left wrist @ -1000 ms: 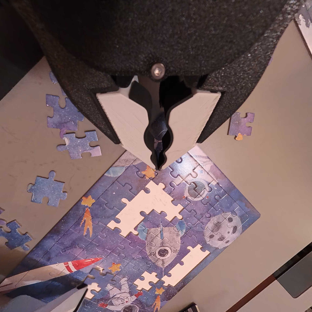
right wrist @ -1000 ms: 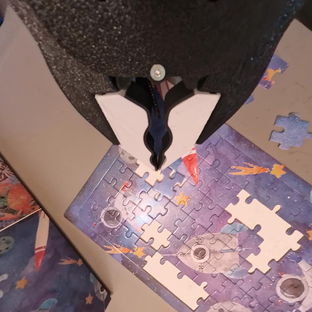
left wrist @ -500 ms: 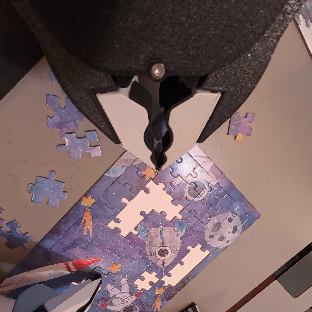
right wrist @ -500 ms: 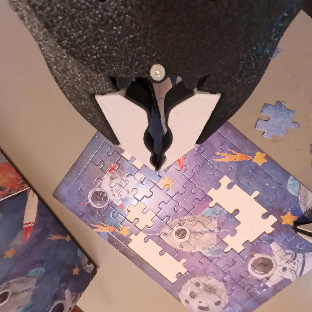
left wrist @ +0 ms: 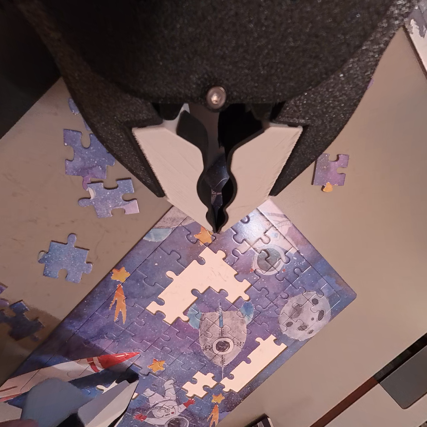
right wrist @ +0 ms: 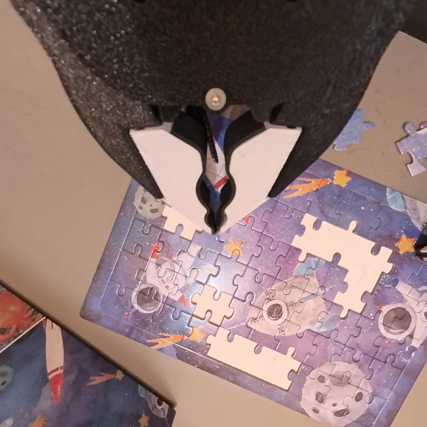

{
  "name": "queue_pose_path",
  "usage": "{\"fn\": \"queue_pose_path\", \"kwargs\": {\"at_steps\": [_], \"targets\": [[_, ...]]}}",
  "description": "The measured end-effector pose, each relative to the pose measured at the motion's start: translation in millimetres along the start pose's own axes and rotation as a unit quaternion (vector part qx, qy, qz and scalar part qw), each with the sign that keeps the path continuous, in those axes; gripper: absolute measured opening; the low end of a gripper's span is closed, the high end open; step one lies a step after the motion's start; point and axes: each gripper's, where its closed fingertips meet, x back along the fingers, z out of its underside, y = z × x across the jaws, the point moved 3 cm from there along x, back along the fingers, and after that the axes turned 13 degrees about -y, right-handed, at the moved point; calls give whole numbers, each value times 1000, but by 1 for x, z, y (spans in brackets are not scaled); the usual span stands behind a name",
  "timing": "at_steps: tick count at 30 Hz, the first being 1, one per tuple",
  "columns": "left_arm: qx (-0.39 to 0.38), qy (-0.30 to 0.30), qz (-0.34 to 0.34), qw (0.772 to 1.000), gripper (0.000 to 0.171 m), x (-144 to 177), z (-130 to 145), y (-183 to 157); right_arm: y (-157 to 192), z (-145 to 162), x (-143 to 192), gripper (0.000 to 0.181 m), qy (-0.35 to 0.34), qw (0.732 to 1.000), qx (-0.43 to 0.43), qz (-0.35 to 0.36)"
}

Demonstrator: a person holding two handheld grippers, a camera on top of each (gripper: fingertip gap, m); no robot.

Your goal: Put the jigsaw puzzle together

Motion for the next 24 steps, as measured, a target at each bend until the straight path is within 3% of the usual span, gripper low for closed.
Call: {"fn": "queue_pose_path", "kwargs": {"at_steps": [10,20,24], "targets": [[-3,0,-2,1000,0,0,0,0,-4,-17,-1,0,-2,996,67,-52],[-1,0,0,1000,0,0,0,0,-4,-7,-11,0,1,994,34,-106],[1,0,0,1000,0,0,0,0,-22,-34,3,0,-76,992,23,-101]]}}
